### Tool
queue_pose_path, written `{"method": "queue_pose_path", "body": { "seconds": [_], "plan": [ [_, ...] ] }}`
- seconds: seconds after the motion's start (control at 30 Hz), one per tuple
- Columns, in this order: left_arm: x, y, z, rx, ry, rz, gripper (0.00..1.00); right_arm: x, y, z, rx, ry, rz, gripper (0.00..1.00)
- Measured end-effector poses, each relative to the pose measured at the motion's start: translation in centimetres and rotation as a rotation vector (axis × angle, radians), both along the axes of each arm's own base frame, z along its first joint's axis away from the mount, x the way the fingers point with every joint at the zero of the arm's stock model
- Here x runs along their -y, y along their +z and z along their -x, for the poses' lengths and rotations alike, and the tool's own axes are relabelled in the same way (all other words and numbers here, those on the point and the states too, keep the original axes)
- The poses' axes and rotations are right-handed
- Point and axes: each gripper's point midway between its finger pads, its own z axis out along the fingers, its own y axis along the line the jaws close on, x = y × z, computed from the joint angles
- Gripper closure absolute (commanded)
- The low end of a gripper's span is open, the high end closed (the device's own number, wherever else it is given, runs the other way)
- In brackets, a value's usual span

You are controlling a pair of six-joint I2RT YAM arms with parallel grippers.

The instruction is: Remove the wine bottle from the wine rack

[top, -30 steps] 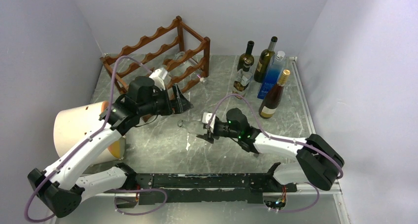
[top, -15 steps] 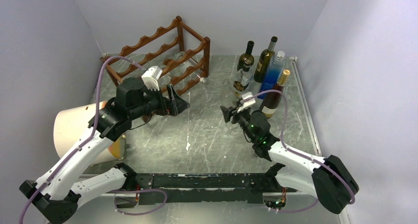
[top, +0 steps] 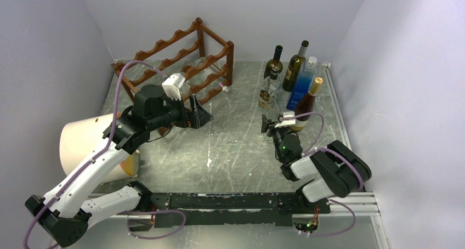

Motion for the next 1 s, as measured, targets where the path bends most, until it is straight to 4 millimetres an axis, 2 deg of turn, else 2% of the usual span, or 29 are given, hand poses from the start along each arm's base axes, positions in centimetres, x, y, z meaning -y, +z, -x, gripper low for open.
{"method": "queue_pose_path", "body": {
  "seconds": [0.3, 0.47, 0.67, 0.87, 1.0],
  "plan": [
    [-0.3, -0.1, -0.4, 0.02, 0.014, -0.024, 0.0, 0.5, -0.4, -1.4, 0.03, -0.026, 0.039, 1.0],
    [-0.2, -0.4, -0.7, 0.016, 0.016, -0.034, 0.0, 1.8, -0.4, -2.5, 0.03, -0.058, 0.021, 0.89],
    [0.4, -1.0, -1.2, 0.006, 0.005, -0.038, 0.0, 1.2, -0.5, -2.0, 0.029, 0.001, 0.015, 0.71],
    [2.8, -1.1, -2.2, 0.004, -0.07, 0.002, 0.06, 0.8, -0.6, -0.8, 0.028, 0.051, 0.009, 0.64],
    [6.3, -2.1, -3.8, -0.016, -0.146, 0.022, 0.12, 0.6, -0.8, -0.1, 0.024, 0.075, -0.001, 0.62]
  ]
}}
